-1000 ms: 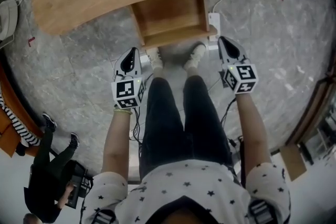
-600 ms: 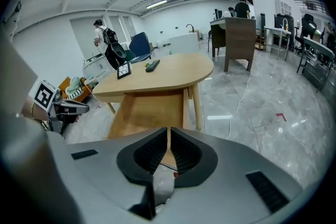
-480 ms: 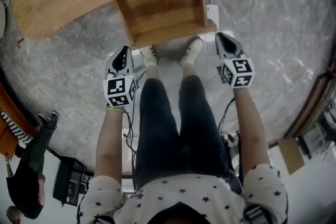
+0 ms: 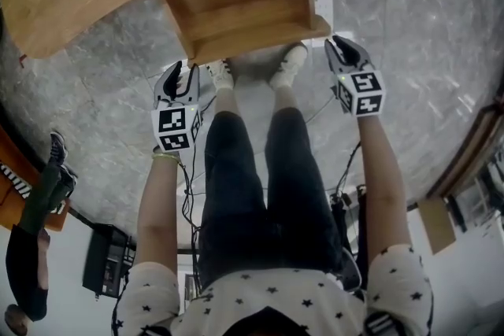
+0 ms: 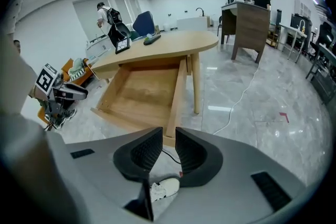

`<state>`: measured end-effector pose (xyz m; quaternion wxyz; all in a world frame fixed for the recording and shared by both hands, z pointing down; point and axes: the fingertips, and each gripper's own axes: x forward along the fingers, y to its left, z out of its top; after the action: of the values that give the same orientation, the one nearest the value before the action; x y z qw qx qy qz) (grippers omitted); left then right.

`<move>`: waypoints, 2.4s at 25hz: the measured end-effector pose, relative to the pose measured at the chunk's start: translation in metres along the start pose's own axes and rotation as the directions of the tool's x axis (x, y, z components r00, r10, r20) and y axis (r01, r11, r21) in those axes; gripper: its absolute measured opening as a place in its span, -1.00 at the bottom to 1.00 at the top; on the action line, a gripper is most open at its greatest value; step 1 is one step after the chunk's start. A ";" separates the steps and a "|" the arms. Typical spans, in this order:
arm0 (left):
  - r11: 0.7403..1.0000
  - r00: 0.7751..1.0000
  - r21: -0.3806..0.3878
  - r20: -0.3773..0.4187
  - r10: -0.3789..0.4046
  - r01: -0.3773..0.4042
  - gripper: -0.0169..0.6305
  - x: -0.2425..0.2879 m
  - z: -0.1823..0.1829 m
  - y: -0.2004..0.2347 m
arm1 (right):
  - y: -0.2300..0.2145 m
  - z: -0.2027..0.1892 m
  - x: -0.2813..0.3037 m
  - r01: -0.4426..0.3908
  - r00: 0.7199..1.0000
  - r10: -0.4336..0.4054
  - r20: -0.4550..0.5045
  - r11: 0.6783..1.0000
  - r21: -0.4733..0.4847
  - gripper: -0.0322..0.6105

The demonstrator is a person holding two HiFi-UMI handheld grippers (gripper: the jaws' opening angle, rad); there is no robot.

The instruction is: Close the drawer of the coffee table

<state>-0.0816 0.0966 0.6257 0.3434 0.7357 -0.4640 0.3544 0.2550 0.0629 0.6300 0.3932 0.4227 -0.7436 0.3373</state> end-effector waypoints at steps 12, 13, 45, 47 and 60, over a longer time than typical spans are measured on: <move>0.995 0.987 0.064 -0.147 -0.065 0.075 -0.16 0.028 -0.039 -0.001 | 0.000 -0.026 0.028 -0.080 0.985 0.055 -0.165 0.986 -0.147 -0.25; 0.995 0.985 0.065 -0.158 -0.067 0.078 -0.14 0.030 -0.042 0.000 | 0.000 -0.028 0.030 -0.082 0.982 0.054 -0.179 0.984 -0.155 -0.24; 0.989 0.949 0.147 -0.313 0.031 0.016 -0.05 0.103 -0.090 0.014 | -0.029 -0.067 0.105 -0.038 0.943 -0.099 -0.317 0.916 -0.399 -0.20; 0.989 0.947 0.149 -0.319 0.033 0.015 -0.05 0.106 -0.091 0.015 | -0.029 -0.064 0.109 -0.027 0.946 -0.112 -0.304 0.908 -0.418 -0.20; 0.987 0.940 0.163 -0.335 0.069 -0.014 -0.12 0.108 -0.092 0.015 | -0.030 -0.060 0.117 -0.018 0.936 -0.150 -0.317 0.882 -0.472 -0.22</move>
<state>-0.0797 0.1212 0.7658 0.3513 0.6784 -0.3838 0.5187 0.2604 0.0584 0.7646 0.6187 0.2752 -0.7073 0.2031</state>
